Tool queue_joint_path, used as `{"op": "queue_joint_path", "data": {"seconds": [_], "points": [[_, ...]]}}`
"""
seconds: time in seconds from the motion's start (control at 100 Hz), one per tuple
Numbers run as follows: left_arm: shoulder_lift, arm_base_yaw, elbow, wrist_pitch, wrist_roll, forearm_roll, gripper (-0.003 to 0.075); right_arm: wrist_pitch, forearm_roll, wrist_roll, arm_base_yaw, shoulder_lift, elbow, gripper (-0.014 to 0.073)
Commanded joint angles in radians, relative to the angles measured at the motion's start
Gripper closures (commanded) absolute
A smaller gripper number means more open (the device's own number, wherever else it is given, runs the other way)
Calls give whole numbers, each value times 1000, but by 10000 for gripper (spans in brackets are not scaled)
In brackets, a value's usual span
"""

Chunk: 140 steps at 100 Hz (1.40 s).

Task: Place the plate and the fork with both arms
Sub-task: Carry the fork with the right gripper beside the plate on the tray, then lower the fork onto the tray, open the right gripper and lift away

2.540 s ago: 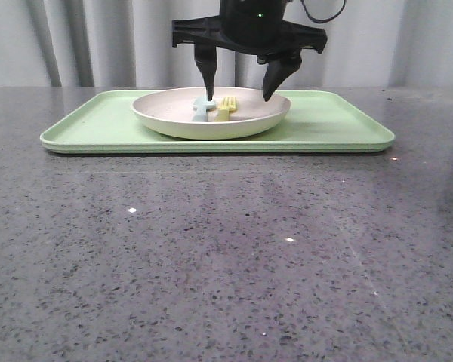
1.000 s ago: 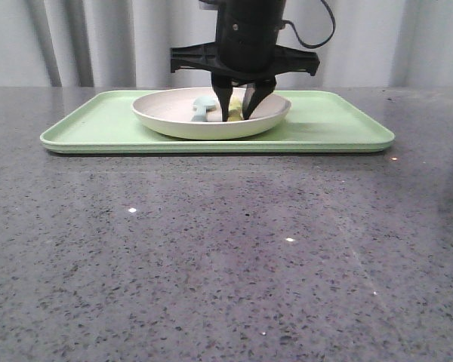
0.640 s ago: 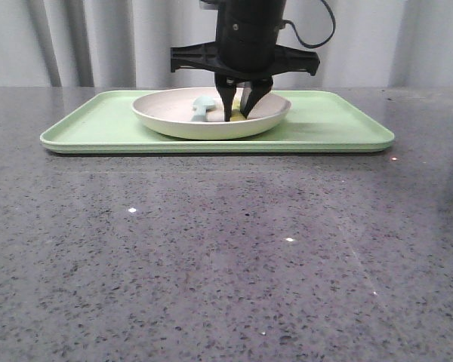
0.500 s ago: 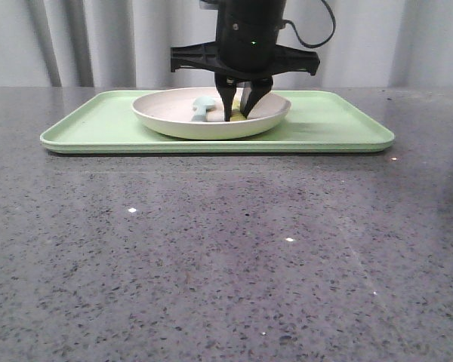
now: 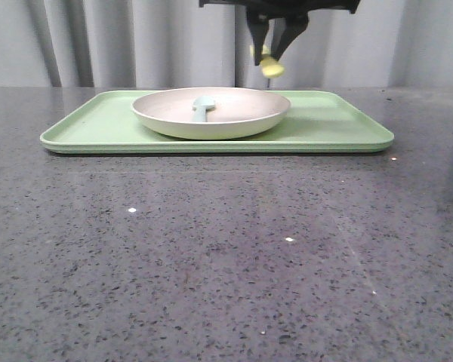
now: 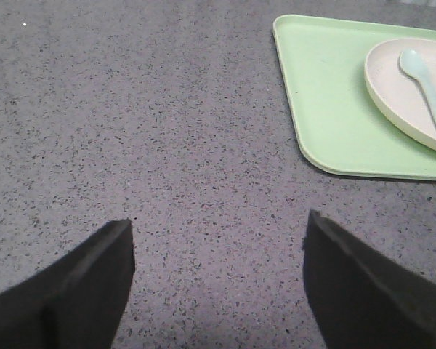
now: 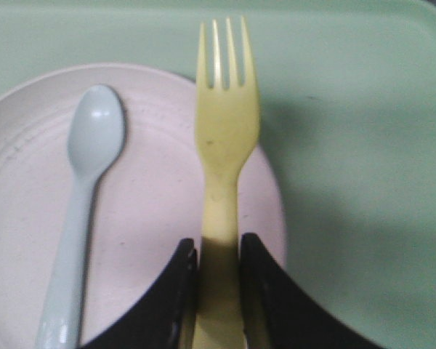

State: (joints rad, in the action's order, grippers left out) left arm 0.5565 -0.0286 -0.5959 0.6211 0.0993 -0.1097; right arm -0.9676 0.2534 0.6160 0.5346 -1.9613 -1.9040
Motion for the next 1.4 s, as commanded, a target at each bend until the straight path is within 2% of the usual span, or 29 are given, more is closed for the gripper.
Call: {"op": "queue_joint_path", "data": {"seconds": [0.0,0.31,0.86,1.39], "points": [[4,1,-28,-68,8,-5,239,-1,56,-4,-31,91,-28,694],[4,1,-28,-68,8,-5,239,-54,88,-46,-81,125,9,694],[4,1,-28,-68,8,-5,239,132,33,-46,-105,132,260,694],[4,1,-28,-68,8,-5,239,165,26,-46,-105,130,314,691]]}}
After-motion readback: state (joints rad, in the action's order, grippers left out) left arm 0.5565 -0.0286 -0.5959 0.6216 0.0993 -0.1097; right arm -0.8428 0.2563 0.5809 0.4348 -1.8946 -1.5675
